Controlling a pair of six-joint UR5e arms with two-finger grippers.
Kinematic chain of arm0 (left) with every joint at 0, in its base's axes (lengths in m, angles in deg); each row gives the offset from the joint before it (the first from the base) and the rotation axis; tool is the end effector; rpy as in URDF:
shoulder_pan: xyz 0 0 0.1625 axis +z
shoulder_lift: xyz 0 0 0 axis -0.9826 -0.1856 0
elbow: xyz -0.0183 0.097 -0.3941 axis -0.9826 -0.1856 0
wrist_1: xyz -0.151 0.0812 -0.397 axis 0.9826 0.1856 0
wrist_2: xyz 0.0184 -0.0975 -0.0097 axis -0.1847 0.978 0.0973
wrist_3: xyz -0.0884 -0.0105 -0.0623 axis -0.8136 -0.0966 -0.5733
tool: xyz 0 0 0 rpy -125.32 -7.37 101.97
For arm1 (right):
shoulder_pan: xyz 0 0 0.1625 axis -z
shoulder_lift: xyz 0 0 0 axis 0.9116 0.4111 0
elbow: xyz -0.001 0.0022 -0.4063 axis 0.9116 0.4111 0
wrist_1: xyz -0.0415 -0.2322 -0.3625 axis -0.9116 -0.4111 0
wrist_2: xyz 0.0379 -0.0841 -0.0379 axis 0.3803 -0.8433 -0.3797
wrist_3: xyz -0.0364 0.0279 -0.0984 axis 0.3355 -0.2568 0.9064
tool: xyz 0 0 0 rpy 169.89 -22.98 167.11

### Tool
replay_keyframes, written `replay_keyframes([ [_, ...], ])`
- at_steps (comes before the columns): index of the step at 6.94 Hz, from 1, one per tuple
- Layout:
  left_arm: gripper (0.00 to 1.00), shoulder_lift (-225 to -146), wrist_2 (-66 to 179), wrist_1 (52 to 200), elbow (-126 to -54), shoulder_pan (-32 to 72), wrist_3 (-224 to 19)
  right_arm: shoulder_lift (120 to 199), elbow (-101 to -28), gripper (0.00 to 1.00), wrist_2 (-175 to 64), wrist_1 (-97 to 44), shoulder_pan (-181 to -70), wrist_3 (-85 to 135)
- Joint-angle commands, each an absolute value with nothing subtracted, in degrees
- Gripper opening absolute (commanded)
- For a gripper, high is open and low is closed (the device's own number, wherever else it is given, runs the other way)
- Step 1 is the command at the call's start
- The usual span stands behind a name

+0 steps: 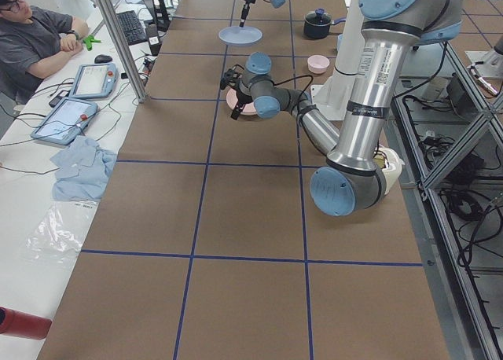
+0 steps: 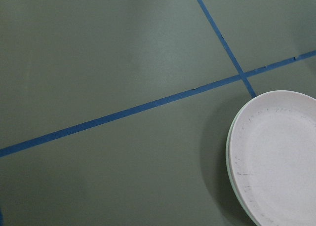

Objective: Stack three plates with pink and blue
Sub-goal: 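Carry the light blue plate toward the pink plate while the left arm withdraws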

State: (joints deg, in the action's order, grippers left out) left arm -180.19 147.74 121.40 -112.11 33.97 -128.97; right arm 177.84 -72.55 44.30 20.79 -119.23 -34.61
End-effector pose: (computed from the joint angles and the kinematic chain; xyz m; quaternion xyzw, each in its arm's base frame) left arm 0.3310 -0.4652 0.2714 0.2394 0.4548 0.1228 0.8490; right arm -0.2554 -0.4705 0.4074 0.1289 -0.6014 0.1030 0.7817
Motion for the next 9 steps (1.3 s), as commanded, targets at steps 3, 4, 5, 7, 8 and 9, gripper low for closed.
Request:
replay_keyframes([
  [3, 0.99, -176.07, 152.33, 112.71, -112.24, 15.96, -103.05, 166.33, -83.01, 0.00, 20.93, -6.93, -98.83, -46.26],
  [4, 0.99, -175.88, 152.33, 112.71, -112.15, 15.67, -102.49, 161.86, -82.87, 0.00, 15.65, -14.41, -93.55, -46.55],
  [5, 0.99, -175.88, 152.33, 112.71, -112.15, 15.67, -102.58, 158.42, -82.69, 0.00, 10.81, -21.36, -89.50, -47.69],
  [7, 0.99, -175.79, 154.61, 112.80, -112.06, 15.58, -102.58, 156.46, -81.29, 0.00, 7.52, -23.19, -86.03, -49.98],
  [8, 0.99, -175.70, 154.62, 112.80, -112.06, 15.58, -102.58, 155.06, -79.89, 0.00, 7.42, -23.28, -86.03, -49.98],
  [9, 0.99, -175.27, 154.62, 113.14, -112.06, 15.58, -102.58, 154.26, -78.49, 0.00, 6.99, -23.19, -86.03, -49.81],
])
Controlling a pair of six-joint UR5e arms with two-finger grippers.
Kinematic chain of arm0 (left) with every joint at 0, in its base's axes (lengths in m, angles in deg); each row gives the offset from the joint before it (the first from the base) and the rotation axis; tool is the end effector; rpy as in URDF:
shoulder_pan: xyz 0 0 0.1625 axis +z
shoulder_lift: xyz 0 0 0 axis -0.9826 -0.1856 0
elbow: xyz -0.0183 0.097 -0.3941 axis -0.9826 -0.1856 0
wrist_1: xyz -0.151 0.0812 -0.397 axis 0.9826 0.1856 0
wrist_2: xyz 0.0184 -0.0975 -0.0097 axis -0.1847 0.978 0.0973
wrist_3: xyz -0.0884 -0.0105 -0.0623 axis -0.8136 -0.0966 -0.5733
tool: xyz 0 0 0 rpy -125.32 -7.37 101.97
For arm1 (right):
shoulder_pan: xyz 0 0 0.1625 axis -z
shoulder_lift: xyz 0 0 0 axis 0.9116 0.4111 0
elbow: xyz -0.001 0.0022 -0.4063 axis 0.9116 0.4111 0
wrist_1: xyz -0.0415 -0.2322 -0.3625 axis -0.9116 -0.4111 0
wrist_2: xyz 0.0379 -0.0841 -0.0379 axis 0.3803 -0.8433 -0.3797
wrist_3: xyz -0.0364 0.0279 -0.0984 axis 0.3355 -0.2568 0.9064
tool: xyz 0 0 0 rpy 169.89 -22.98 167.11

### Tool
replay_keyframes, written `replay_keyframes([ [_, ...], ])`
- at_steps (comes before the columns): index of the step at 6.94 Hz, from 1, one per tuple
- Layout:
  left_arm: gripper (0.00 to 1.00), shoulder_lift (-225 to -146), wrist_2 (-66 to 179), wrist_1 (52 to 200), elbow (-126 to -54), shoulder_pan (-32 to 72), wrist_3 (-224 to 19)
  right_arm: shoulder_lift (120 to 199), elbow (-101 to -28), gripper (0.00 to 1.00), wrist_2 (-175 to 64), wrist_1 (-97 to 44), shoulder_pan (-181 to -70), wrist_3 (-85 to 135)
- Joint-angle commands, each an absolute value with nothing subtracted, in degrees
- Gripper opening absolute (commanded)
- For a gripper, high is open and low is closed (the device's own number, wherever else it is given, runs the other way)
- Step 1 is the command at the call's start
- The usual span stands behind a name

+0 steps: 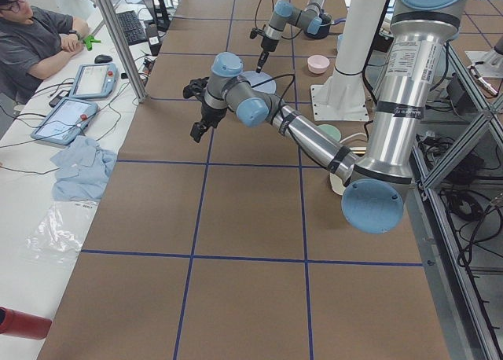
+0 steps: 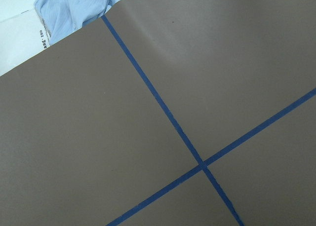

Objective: Stack three plates with pink and blue
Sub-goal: 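Lower the light blue plate onto the pink plate and open the right gripper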

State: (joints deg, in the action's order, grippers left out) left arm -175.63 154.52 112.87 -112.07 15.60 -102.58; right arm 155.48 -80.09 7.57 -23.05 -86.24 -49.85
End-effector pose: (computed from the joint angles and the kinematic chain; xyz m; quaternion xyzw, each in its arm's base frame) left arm 0.1724 -0.5296 0.3333 0.2733 0.3512 0.1881 0.8755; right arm -0.5240 -0.3464 0.2231 0.1119 -0.4821 0.1817 0.8498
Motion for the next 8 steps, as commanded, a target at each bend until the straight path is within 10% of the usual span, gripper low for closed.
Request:
replay_keyframes([
  [1, 0.99, -175.00, 154.62, 113.15, -112.24, 15.58, -102.58, 154.17, -77.78, 0.00, 6.11, -23.19, -86.20, -49.46],
  [3, 1.00, -174.56, 154.70, 113.41, -112.50, 15.67, -102.66, 154.25, -76.90, 0.00, 5.40, -23.19, -86.56, -49.28],
  [5, 1.00, -174.47, 154.70, 113.41, -112.41, 15.67, -102.93, 154.25, -76.37, 0.99, 3.74, -23.28, -86.56, -48.41],
  [8, 1.00, -168.26, 154.18, 113.50, -111.37, 15.58, -103.37, 151.27, -77.24, 1.00, 15.61, -32.47, -97.49, -38.51],
])
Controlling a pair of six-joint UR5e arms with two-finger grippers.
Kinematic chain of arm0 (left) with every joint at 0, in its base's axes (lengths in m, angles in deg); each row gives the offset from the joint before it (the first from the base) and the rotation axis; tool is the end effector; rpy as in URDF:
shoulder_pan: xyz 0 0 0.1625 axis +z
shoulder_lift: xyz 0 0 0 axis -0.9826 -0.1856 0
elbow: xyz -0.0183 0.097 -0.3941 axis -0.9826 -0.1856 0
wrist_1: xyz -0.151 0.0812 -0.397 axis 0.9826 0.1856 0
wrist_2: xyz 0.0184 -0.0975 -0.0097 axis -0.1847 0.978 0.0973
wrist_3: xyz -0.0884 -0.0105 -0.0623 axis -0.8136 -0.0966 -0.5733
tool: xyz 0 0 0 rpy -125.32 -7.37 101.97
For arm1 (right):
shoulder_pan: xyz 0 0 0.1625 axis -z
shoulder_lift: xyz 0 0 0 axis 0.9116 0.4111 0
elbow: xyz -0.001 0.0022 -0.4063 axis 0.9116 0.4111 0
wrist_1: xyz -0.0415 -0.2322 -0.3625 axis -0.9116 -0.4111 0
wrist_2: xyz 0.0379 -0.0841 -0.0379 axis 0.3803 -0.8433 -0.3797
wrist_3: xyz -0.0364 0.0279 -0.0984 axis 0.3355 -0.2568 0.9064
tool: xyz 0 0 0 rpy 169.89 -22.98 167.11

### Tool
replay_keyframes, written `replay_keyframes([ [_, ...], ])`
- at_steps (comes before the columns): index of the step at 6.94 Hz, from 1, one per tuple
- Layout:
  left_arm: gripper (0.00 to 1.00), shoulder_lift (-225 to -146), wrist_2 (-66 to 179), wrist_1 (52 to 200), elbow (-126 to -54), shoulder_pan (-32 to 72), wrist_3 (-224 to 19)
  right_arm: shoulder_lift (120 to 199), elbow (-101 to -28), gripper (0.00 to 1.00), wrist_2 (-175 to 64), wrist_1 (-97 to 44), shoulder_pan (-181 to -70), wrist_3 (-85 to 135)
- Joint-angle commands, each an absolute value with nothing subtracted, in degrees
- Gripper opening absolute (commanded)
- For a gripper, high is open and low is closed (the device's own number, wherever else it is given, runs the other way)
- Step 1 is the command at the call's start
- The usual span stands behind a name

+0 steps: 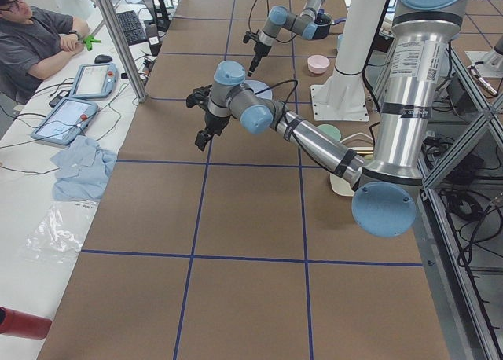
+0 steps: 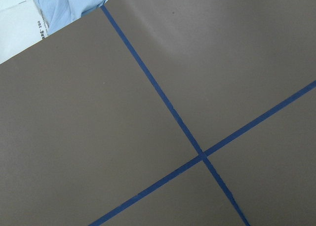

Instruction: Stack three plates with pink and blue

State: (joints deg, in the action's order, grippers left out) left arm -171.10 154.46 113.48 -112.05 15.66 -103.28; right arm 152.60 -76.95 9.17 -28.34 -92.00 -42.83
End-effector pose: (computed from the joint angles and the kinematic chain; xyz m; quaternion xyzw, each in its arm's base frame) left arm 0.1662 -0.5160 0.3750 0.2413 0.3446 0.1762 0.8899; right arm -0.5077 -0.4043 0.2298 0.1420 -0.4290 0.1688 0.8760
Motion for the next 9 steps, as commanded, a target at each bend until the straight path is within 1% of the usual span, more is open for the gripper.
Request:
replay_keyframes([
  [1, 1.00, -165.27, 151.91, 113.50, -110.84, 13.67, -103.54, 151.35, -77.50, 1.00, 21.43, -34.60, -102.41, -31.68],
  [2, 1.00, -164.55, 152.67, 112.19, -110.57, 8.17, -107.46, 151.79, -77.42, 1.00, 25.40, -36.79, -106.47, -24.65],
  [3, 1.00, -165.76, 157.12, 108.09, -106.13, 3.94, -108.28, 152.92, -77.33, 1.00, 28.22, -37.77, -110.33, -17.45],
  [4, 1.00, -165.59, 159.17, 104.48, -104.78, 0.50, -103.59, 155.02, -77.33, 1.00, 32.25, -39.26, -115.16, -9.55],
  [6, 1.00, -164.81, 159.45, 92.21, -102.93, -8.54, -83.16, 158.63, -76.89, 1.00, 38.25, -44.60, -126.14, 10.99],
  [7, 1.00, -163.24, 159.54, 90.05, -102.83, -12.16, -79.24, 161.26, -76.89, 1.00, 40.27, -46.64, -131.41, 20.58],
  [8, 1.00, -162.52, 162.15, 89.94, -103.27, -12.45, -79.46, 166.16, -76.28, 1.00, 44.90, -46.57, -137.99, 28.25],
  [9, 1.00, -162.34, 167.05, 90.12, -102.66, -12.46, -79.46, 171.43, -74.88, 1.00, 47.47, -46.48, -143.80, 40.33],
])
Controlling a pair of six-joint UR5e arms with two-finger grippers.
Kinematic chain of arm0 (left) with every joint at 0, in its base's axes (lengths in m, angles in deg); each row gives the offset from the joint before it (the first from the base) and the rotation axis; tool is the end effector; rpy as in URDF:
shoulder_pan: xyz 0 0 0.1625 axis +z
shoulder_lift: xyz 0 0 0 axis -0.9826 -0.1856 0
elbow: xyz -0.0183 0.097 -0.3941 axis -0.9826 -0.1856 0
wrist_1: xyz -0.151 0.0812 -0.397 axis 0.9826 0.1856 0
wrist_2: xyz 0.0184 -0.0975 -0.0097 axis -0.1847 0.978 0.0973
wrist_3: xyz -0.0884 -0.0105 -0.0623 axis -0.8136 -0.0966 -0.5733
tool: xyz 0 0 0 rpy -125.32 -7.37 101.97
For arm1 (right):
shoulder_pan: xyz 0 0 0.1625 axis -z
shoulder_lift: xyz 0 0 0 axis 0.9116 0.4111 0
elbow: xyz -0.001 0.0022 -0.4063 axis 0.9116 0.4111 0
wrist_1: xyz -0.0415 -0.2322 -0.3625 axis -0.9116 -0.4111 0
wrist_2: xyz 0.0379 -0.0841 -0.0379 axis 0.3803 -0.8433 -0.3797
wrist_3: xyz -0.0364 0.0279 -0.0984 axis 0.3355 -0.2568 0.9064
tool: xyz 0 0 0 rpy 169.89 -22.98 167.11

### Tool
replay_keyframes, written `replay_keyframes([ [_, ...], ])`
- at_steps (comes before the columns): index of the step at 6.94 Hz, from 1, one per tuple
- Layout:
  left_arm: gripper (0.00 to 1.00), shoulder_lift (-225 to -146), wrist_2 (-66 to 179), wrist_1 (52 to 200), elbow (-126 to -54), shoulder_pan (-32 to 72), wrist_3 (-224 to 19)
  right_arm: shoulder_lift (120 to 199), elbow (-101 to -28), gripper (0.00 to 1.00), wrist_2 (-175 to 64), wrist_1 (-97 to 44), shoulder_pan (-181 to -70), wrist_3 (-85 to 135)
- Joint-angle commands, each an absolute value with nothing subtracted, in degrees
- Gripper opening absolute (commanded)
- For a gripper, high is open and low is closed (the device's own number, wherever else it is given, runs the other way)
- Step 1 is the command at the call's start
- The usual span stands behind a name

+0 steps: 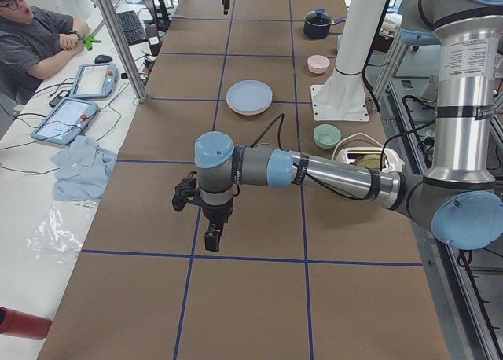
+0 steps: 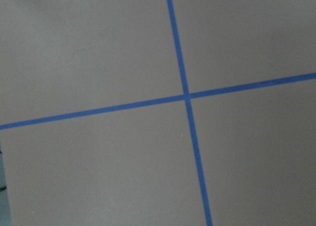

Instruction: Stack three plates with pink and blue

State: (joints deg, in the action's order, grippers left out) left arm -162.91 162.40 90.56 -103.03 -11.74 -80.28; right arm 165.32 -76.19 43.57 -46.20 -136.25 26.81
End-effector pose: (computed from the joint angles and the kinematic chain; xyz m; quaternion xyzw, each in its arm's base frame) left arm -0.0764 -0.4836 0.5716 0.0410 0.3169 0.0594 0.9457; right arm -0.1244 -0.5790 0.4033 0.0986 -0.3133 -0.0927 0.9399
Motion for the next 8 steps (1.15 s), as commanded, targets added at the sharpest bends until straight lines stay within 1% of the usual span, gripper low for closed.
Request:
replay_keyframes([
  [1, 1.00, -162.34, 170.23, 90.64, -101.35, -12.46, -79.46, 178.61, -74.78, 1.00, 48.11, -46.05, -147.51, 44.98],
  [2, 1.00, -162.17, 173.74, 90.73, -101.69, -12.46, -79.11, 182.69, -74.52, 1.00, 48.11, -46.04, -151.21, 45.11],
  [3, 1.00, -162.60, 175.17, 92.65, -101.08, -12.37, -79.20, 184.73, -74.17, 1.00, 48.11, -45.96, -155.33, 45.29],
  [4, 1.00, -162.26, 175.09, 96.50, -101.08, -12.37, -79.37, 186.49, -73.99, 1.00, 48.03, -46.04, -157.37, 45.29],
  [5, 1.00, -162.25, 174.83, 97.14, -100.73, -12.28, -79.37, 187.99, -74.16, 1.00, 48.03, -45.00, -157.66, 45.20],
  [6, 1.00, -162.34, 174.40, 97.41, -100.72, -12.19, -78.85, 187.74, -73.64, 1.00, 48.03, -42.38, -157.57, 44.59],
  [8, 1.00, -162.08, 174.39, 97.94, -100.64, -12.19, -79.11, 187.47, -72.85, 1.00, 51.34, -41.65, -157.48, 44.59],
])
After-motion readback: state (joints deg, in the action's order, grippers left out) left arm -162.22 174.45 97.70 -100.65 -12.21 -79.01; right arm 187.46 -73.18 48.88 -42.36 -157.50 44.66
